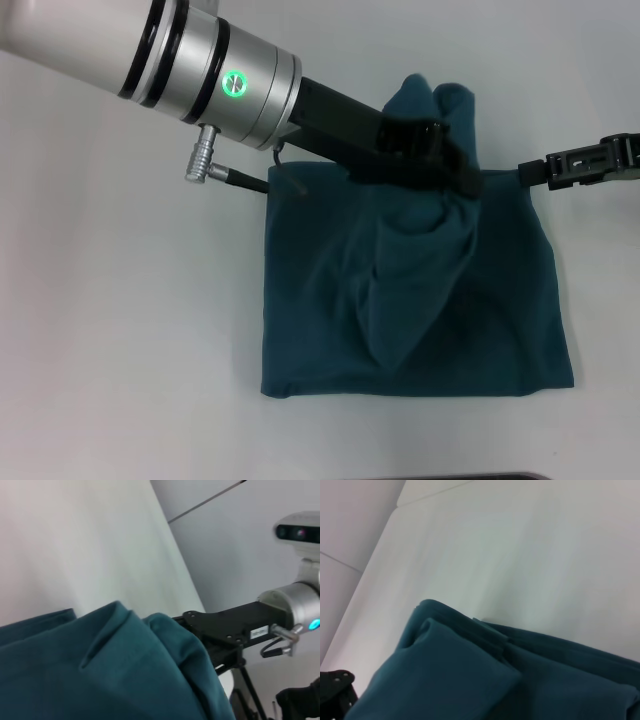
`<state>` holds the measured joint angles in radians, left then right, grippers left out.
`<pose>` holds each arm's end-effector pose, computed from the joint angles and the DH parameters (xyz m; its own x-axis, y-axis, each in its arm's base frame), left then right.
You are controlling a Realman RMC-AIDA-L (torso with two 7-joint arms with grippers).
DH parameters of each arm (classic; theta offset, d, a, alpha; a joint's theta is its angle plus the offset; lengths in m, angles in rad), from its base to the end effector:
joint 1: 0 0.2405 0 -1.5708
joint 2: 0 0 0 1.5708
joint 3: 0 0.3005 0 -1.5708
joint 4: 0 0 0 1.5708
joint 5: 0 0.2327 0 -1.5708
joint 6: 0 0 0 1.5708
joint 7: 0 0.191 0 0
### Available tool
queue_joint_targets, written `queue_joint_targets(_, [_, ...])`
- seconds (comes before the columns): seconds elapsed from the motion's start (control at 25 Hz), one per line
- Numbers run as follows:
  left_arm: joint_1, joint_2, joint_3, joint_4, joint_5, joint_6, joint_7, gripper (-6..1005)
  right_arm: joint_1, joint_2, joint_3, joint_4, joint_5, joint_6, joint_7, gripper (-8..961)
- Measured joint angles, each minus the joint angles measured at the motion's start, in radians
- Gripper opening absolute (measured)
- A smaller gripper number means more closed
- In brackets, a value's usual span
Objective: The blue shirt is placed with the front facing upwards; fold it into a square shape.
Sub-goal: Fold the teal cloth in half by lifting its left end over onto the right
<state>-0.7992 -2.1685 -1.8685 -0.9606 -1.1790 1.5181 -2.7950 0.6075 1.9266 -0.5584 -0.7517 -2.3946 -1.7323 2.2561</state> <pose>-0.0950 0.3873 -0.1417 0.4438 0.8960 0.0172 0.8626 -0.4323 0.2627 0.3339 0.3882 0.0172 0.3363 -0.9124 -0.2332 -0.9367 -0.3498 0.0178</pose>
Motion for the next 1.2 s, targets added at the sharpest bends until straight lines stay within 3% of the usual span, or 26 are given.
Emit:
queue_joint_targets(0.28, [0.051,0.001,-0.019,-0.033,-0.071,-0.017,0.015,71,-0.002,0.0,0.0,0.0,0.0,0.005,0.0,861])
queue_joint_targets(0.8, [0.027,0.002,-0.006,0.008,-0.084,-0.024,0.087,71,-0.003,0.0,0.0,0.0,0.0,0.005,0.0,849])
queue_joint_targets(1.0, [0.018,-0.001,0.009,0.019,-0.087,-0.026,0.109,107,0.0,-0.001,0.0,0.0,-0.001,0.005,0.0,845])
queue_joint_targets(1.2, [0.015,0.0,0.001,0.016,-0.116,-0.032,0.131,265,0.003,-0.004,0.0,0.0,-0.002,0.005,0.0,840])
